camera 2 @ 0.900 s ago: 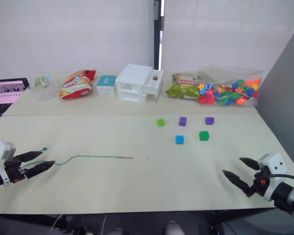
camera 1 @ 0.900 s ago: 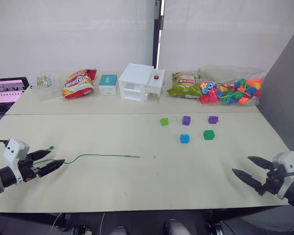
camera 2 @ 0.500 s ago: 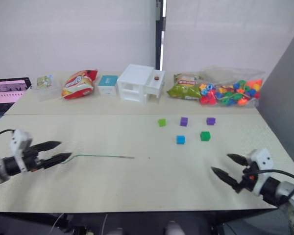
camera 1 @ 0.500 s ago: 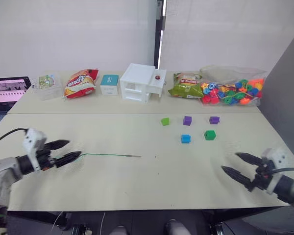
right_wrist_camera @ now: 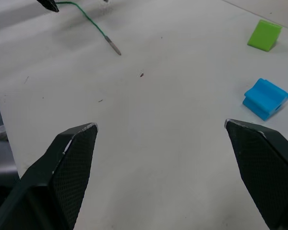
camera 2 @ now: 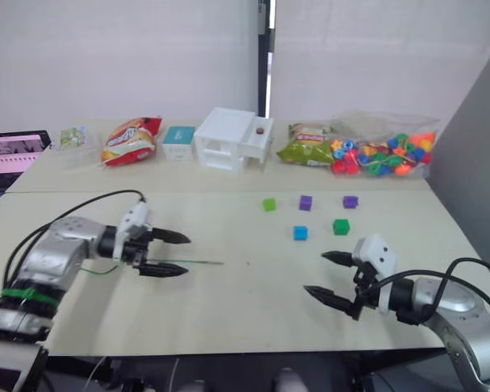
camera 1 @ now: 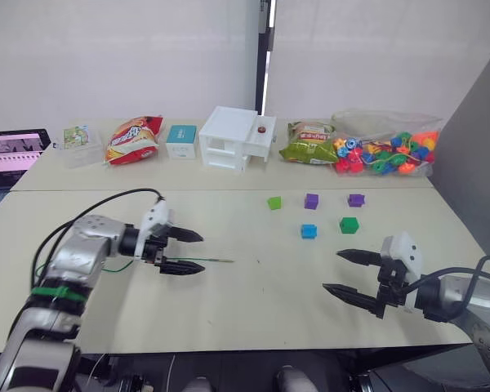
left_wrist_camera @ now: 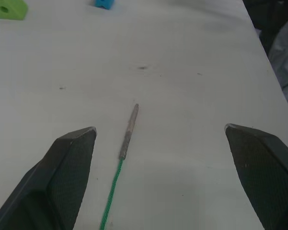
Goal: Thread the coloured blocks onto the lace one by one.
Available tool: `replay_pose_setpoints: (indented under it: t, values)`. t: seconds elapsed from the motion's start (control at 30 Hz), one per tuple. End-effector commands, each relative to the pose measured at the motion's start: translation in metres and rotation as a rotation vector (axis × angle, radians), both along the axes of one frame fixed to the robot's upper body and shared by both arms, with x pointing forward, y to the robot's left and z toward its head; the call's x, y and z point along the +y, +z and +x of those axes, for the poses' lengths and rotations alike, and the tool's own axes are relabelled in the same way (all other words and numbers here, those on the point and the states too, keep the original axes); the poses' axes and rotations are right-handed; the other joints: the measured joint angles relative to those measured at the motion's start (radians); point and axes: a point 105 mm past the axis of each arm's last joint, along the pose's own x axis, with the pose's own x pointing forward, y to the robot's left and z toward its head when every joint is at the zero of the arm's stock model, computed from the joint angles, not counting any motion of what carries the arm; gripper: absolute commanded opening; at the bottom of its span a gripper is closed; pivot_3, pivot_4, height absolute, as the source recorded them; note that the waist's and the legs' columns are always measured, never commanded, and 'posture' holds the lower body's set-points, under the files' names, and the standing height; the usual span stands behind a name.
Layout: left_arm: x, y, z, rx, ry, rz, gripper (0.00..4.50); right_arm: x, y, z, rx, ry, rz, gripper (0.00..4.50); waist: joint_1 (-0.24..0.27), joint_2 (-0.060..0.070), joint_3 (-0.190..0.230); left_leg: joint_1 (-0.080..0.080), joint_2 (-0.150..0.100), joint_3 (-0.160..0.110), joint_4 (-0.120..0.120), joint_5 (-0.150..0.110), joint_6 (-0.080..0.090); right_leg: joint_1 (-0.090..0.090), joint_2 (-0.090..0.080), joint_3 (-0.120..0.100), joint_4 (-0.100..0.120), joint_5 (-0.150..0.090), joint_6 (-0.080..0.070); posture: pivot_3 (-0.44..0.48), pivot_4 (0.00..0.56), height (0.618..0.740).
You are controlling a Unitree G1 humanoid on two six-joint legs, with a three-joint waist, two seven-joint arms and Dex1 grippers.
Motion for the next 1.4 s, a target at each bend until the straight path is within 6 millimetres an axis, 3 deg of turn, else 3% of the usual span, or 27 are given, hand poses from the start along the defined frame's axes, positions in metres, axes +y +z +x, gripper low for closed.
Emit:
replay_pose_setpoints:
  t: [0.03,0.43,0.67,0.7,0.9,1.17,1.3,1.4]
  values:
    - [-0.003,-0.013,0.008,-0.021,-0.036,0.061,4.5,0.003,0.012,-0.001,-0.06,-0.006,-0.011,4.46,0.0,0.0,0.0,0.0,0.0,0.0,0.0,0.0,0.0,0.0,0.0,0.0,0.0,0.0,0.0,0.0,0.15,0.74]
    - [-0.004,-0.044,0.019,-0.008,-0.062,0.154,4.5,0.005,0.014,-0.006,-0.085,-0.063,0.017,4.46,0.001,-0.001,0.0,0.002,0.0,-0.001,0.001,0.0,0.001,0.003,0.0,0.0,0.0,0.0,0.0,0.0,0.15,0.74]
    - [-0.003,-0.051,0.02,0.001,-0.067,0.185,2.44,0.007,0.015,-0.006,-0.095,-0.066,0.025,4.5,-0.005,-0.001,0.0,0.007,0.0,-0.002,0.001,-0.002,0.004,0.014,0.001,-0.001,-0.005,-0.001,0.002,0.0,0.15,0.74]
    - [-0.002,-0.052,0.019,0.002,-0.069,0.188,1.96,0.007,0.016,-0.007,-0.097,-0.067,0.026,4.5,-0.005,-0.001,0.0,0.008,0.0,-0.002,0.001,-0.002,0.004,0.014,0.001,0.0,-0.005,-0.001,0.002,0.0,0.15,0.74]
    - [-0.002,-0.053,0.018,-0.004,-0.086,0.191,0.03,0.007,0.018,-0.005,-0.109,-0.074,0.034,4.5,-0.003,-0.001,0.0,0.01,0.0,-0.002,0.001,-0.003,0.006,0.014,0.001,-0.001,-0.005,-0.001,0.002,0.0,0.15,0.74]
    - [-0.008,-0.033,0.025,-0.045,-0.082,0.135,0.03,0.008,0.015,-0.005,-0.108,-0.087,0.037,4.5,-0.002,-0.001,0.0,0.009,0.0,-0.002,0.001,-0.003,0.006,0.014,0.001,-0.001,-0.006,-0.001,0.002,0.0,0.15,0.74]
    - [-0.008,-0.008,0.029,-0.077,-0.082,0.098,0.03,0.004,0.014,-0.004,-0.115,-0.141,0.054,4.5,-0.002,-0.001,0.001,0.008,0.0,-0.002,0.001,-0.003,0.006,0.013,0.001,-0.001,-0.006,-0.001,0.002,0.0,0.15,0.74]
    - [-0.002,0.008,0.02,-0.098,-0.087,0.104,0.03,-0.007,0.008,-0.001,-0.12,-0.261,0.066,4.5,-0.003,-0.001,0.001,0.007,0.0,-0.003,0.001,-0.003,0.006,0.012,0.001,-0.001,-0.006,-0.001,0.002,0.0,0.15,0.74]
